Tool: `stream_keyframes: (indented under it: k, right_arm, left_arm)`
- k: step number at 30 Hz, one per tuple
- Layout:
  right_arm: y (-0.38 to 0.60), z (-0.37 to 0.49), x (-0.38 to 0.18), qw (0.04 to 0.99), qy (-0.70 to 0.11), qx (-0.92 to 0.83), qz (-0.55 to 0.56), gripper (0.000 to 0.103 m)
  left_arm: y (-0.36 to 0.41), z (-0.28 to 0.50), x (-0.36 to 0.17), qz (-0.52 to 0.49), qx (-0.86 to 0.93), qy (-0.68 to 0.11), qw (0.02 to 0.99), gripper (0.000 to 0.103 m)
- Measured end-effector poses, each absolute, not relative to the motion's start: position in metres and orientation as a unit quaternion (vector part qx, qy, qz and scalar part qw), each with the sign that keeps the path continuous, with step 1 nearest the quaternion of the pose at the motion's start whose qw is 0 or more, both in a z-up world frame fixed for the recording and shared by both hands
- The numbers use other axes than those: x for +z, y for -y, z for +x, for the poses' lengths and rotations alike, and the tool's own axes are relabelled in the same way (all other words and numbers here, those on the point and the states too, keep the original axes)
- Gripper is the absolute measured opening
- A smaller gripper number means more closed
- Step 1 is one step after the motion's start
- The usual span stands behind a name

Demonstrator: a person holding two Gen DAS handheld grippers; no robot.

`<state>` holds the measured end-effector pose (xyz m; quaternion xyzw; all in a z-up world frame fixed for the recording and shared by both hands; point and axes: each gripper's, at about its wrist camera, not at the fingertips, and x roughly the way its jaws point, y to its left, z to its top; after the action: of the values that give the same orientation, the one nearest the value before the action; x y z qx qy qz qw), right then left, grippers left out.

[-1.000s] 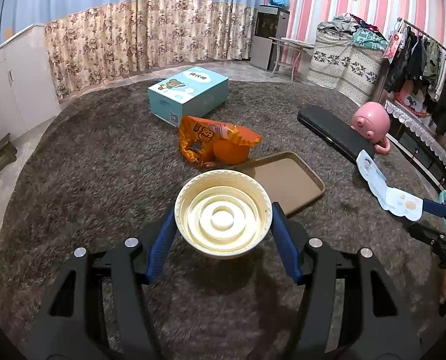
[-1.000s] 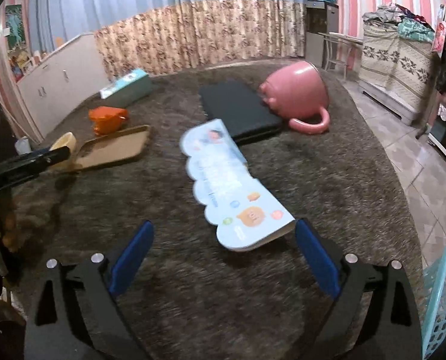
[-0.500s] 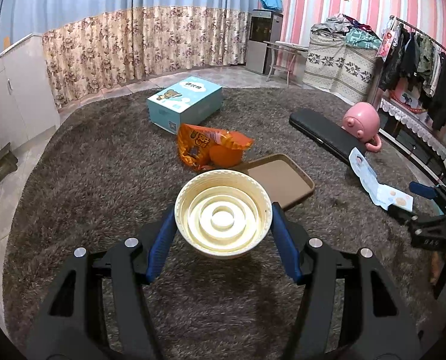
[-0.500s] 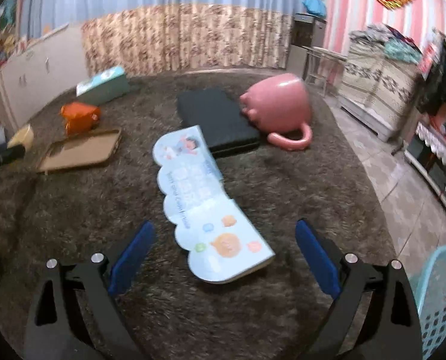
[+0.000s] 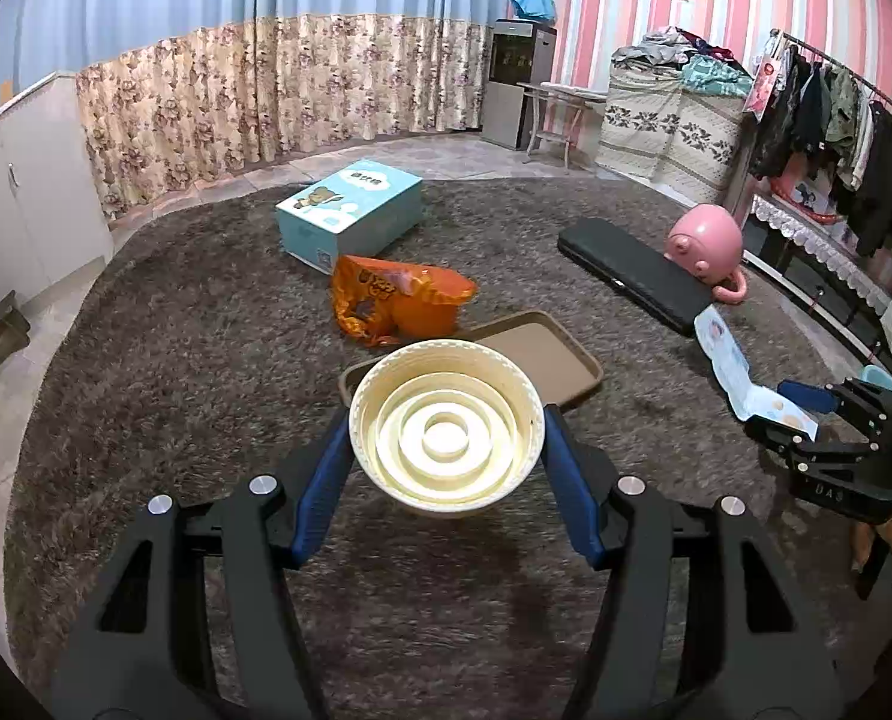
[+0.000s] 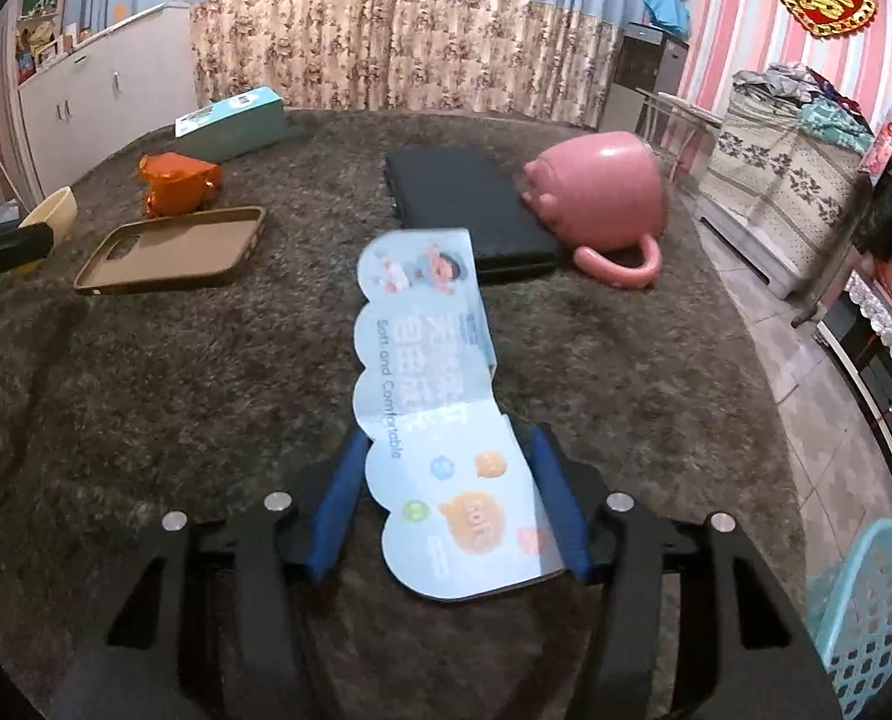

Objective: Collect trash

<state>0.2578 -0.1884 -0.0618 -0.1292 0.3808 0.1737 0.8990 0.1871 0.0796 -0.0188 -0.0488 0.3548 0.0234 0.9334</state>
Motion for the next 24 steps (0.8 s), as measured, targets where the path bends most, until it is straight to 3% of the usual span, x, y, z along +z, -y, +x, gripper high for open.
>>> stream_keyframes:
  k: [16,17,18,24]
  right_arm:
    - [0.313,0.216,-0.031,0.925,-0.376,0.042,-0.04,0.053]
    - [0.324,0.214,-0.027,0.927,-0.372,0.028,-0.032,0.039]
    - [0.336,0.213,-0.024,0.927,-0.375,0.012,-0.022,0.014]
    - [0.397,0.204,-0.026,0.923,-0.38,-0.044,0.04,0.015]
  left_arm:
    - [0.032,0.199,-0.008,0.004,-0.073,-0.331,0.941,0.061]
    - [0.042,0.201,-0.006,0.007,-0.083,-0.328,0.941,0.061]
    - [0.053,0.202,-0.004,0.009,-0.093,-0.326,0.941,0.061]
    - [0.11,0.209,0.007,0.03,-0.139,-0.304,0.942,0.061]
